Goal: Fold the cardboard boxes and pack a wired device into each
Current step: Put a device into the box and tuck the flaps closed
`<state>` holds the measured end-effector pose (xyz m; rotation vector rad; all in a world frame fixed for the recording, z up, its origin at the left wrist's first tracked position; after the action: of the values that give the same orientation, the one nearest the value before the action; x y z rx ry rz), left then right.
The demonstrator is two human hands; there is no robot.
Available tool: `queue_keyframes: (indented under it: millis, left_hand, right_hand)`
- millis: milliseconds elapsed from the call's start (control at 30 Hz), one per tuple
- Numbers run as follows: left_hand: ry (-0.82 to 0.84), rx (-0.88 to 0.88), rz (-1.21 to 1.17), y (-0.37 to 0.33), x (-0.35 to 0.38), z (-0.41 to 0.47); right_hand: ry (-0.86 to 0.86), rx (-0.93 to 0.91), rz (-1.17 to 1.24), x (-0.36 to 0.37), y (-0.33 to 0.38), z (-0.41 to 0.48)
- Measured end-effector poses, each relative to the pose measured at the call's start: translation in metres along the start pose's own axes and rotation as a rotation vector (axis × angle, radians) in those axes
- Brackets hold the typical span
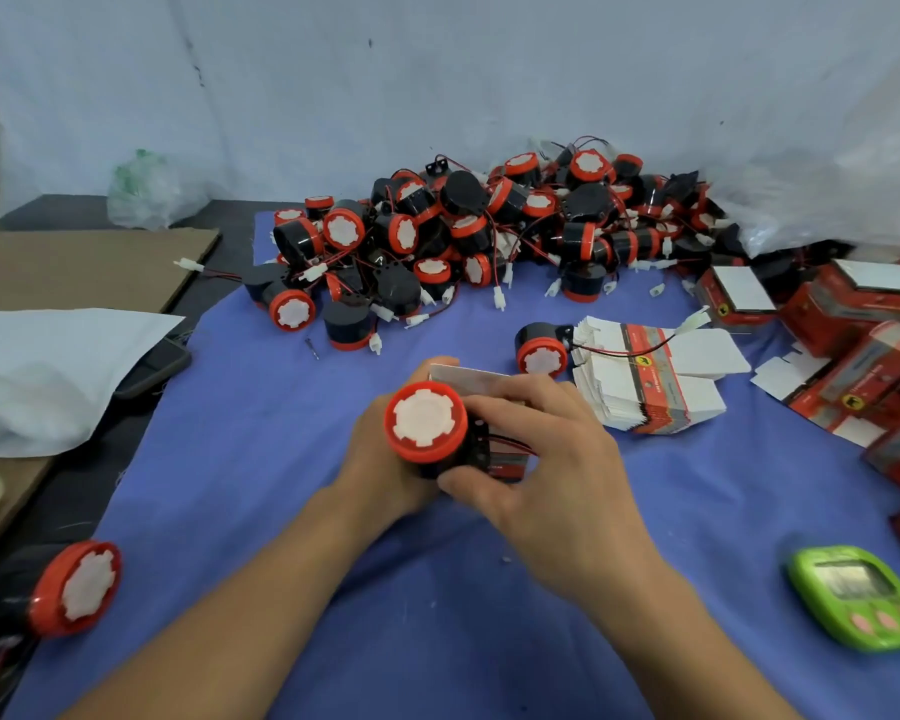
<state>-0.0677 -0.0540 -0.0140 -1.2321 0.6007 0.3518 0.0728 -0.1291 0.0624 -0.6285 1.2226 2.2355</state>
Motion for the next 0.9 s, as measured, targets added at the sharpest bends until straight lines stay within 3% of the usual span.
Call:
queue_keyframes:
  millis: [100, 267, 433, 533, 767, 833, 900]
  left_hand:
    - [-0.011, 0.054, 0.052, -0.018, -0.003, 0.007]
    - [0.08, -0.007, -0.061, -0.015, 0.009, 0.011]
    - [0.151, -0.024, -0.181, -0.014, 0.011, 0.013]
    - [0.162, -0.046, -0.237, -0.012, 0.013, 0.013]
    - [-0.007, -0.066, -0.209, -0.014, 0.004, 0.011]
    - [-0.026, -0.085, -0.201, -0.013, 0.003, 0.01]
    - [-0.028, -0.103, -0.215, -0.012, 0.004, 0.01]
  right_hand:
    - [-0.05, 0.125, -0.116, -0.008, -0.027, 0.005]
    - [-0.102, 0.187, -0.244, -0.026, -0.05, 0.014]
    - [0.173, 0.181, -0.447, 0.002, -0.057, 0.017]
    - [0.346, 0.259, -0.431, 0.013, -0.072, 0.016]
    - [0.511, 0.235, -0.4, 0.03, -0.065, 0.005]
    - [0.47, 0.226, -0.368, 0.028, -0.058, 0.003]
    - [0.285, 0.202, -0.267, 0.009, -0.048, 0.007]
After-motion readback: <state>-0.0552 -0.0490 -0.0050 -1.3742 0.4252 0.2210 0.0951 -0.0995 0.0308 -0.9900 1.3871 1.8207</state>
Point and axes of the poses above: each hand's wrist, its own z-axis towards the middle knuckle, its own x-axis out of the palm, y = z × x, the point moved 10 cm from there along z, towards the middle knuckle, and after that the axes turned 3 degrees about y, right-handed, at the moved point
